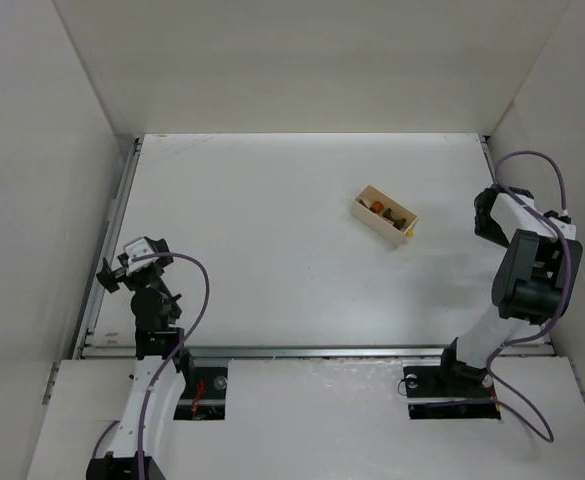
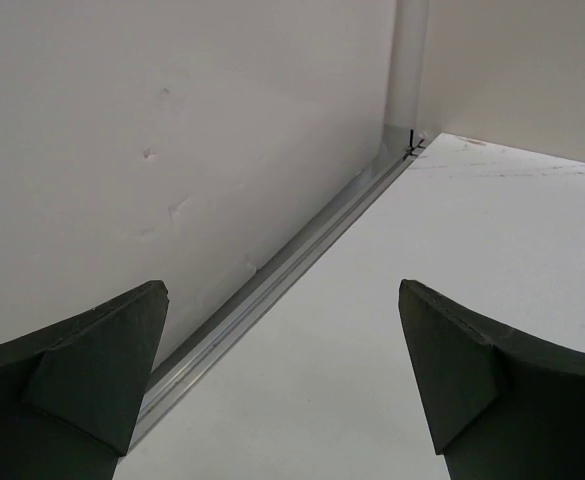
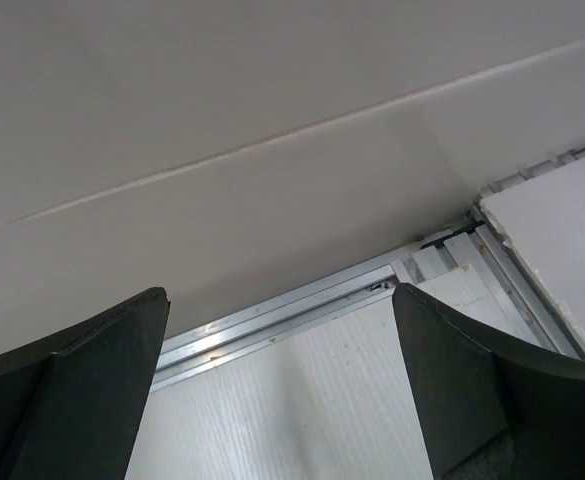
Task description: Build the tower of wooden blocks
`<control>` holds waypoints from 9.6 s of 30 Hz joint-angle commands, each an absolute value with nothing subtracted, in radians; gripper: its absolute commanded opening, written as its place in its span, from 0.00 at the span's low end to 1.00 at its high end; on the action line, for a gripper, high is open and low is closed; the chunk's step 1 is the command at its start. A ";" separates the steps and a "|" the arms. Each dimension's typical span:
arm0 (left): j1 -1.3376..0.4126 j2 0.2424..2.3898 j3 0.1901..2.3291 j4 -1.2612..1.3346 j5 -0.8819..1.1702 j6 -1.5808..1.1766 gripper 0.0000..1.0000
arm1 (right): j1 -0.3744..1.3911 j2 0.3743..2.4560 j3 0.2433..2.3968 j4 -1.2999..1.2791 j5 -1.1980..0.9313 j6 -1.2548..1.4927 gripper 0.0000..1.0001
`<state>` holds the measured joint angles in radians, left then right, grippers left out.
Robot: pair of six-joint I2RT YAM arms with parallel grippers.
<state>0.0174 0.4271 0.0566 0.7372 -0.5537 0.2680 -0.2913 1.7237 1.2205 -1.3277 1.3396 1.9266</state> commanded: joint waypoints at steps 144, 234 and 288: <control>-0.382 1.584 1.181 -0.041 -0.771 0.598 1.00 | 0.333 1.918 1.493 -0.607 0.182 0.173 0.55; -0.365 1.575 1.301 -0.403 -0.037 0.198 0.95 | 0.320 1.551 1.272 -0.607 0.347 0.319 0.94; -0.354 1.144 0.907 -0.258 -0.113 0.258 1.00 | 0.819 1.856 1.295 -0.508 -0.014 -0.179 0.38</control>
